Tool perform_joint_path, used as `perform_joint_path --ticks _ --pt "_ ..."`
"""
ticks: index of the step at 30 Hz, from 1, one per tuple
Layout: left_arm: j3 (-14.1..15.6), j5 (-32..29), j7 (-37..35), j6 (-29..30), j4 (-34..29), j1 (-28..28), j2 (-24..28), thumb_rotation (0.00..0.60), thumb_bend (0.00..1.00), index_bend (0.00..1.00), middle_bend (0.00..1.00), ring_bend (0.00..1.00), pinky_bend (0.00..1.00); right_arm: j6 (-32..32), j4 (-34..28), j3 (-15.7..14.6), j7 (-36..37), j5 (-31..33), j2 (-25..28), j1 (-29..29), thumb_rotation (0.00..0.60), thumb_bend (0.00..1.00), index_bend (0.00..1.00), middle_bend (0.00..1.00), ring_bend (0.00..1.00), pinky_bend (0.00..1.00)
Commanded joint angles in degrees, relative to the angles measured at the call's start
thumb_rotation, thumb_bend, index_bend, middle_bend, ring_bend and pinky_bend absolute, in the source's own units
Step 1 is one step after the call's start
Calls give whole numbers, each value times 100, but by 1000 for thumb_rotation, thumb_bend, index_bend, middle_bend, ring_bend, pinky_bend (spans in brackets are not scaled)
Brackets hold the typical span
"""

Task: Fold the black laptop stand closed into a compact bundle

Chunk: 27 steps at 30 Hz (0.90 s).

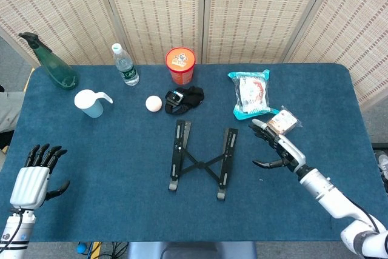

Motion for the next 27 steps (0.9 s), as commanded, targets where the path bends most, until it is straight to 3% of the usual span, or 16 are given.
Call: perform_joint_path --ticks 1,19,27 --pt "-2 -8 5 -22 -11 -14 7 600 187 172 138 59 1 -74 169 9 223 59 -201 151 600 121 0 94 4 65" --pt "22 -18 31 -66 -94 -38 23 600 187 172 138 59 1 -301 1005 -34 1462 107 -1114 782 600 133 0 98 3 65" --pt "47 -16 25 -70 -124 -28 39 600 188 172 138 59 1 -137 1231 -271 1942 -187 -1321 958 600 141 0 146 46 89"
